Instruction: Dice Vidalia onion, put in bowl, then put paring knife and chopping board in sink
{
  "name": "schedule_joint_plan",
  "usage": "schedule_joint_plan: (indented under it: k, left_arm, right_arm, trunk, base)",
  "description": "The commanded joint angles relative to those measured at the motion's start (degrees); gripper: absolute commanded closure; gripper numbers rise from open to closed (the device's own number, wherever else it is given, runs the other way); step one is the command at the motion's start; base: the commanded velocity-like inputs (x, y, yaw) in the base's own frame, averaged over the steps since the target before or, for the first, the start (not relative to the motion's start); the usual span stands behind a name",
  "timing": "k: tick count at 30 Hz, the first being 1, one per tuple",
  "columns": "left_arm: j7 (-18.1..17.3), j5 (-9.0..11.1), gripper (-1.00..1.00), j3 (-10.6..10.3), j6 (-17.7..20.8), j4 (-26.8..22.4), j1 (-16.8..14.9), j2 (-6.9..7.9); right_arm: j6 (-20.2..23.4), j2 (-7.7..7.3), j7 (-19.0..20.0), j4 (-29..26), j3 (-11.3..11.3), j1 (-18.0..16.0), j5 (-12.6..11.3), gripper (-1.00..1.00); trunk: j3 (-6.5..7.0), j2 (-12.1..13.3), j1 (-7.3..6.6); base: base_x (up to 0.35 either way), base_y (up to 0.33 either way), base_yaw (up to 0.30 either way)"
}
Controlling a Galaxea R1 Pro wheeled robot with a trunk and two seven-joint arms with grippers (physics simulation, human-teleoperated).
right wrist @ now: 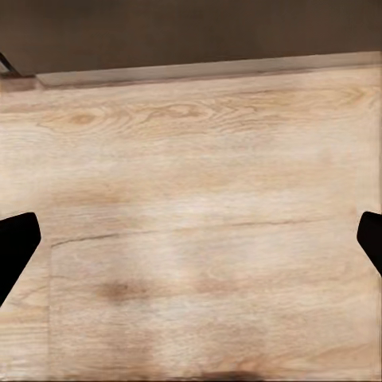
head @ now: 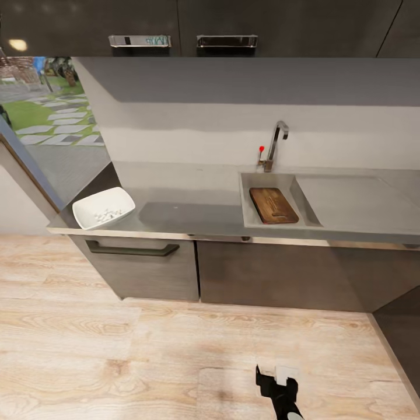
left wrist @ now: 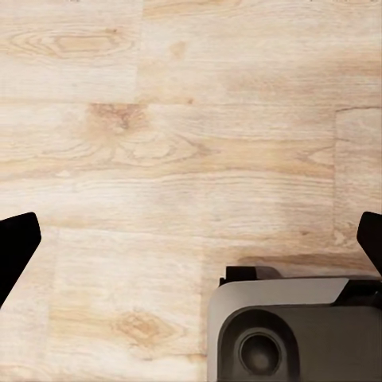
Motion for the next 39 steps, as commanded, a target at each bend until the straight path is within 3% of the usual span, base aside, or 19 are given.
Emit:
schedule_joint_plan:
  k: [1,16,22,39]
  left_arm:
    - [0.5,0.3,-1.00,-0.5,-0.1,-0.1,0.0,0.09]
    - [0.6,0.3,-1.00,-0.3,-0.1,-0.1,0.0,0.09]
    - [0.5,0.3,-1.00,2.8,-0.1,-0.1,0.0,0.09]
    - [0.5,0.3,-1.00,3.0,-0.1,-0.1,0.0,0.09]
  right_arm:
    - [-0.2,0.01,-0.2,0.6,0.5,0.0,-0.5,-1.00]
    - [-0.2,0.08,-0.2,2.1,0.6,0.0,-0.5,-1.00]
    - [-0.2,0.08,-0.2,2.2,0.6,0.0,-0.5,-1.00]
    - [-0.2,0.08,-0.2,2.2,0.6,0.0,-0.6,-1.00]
  trunk:
    - [0.03,0.0,0.01]
    - [1.38,0.0,0.01]
    - [1.93,0.0,0.01]
    - [3.48,0.0,0.01]
  base:
    - [0.000,0.000,0.000]
    - [0.000,0.000,0.000]
    - [0.000,0.000,0.000]
    - [0.000,0.000,0.000]
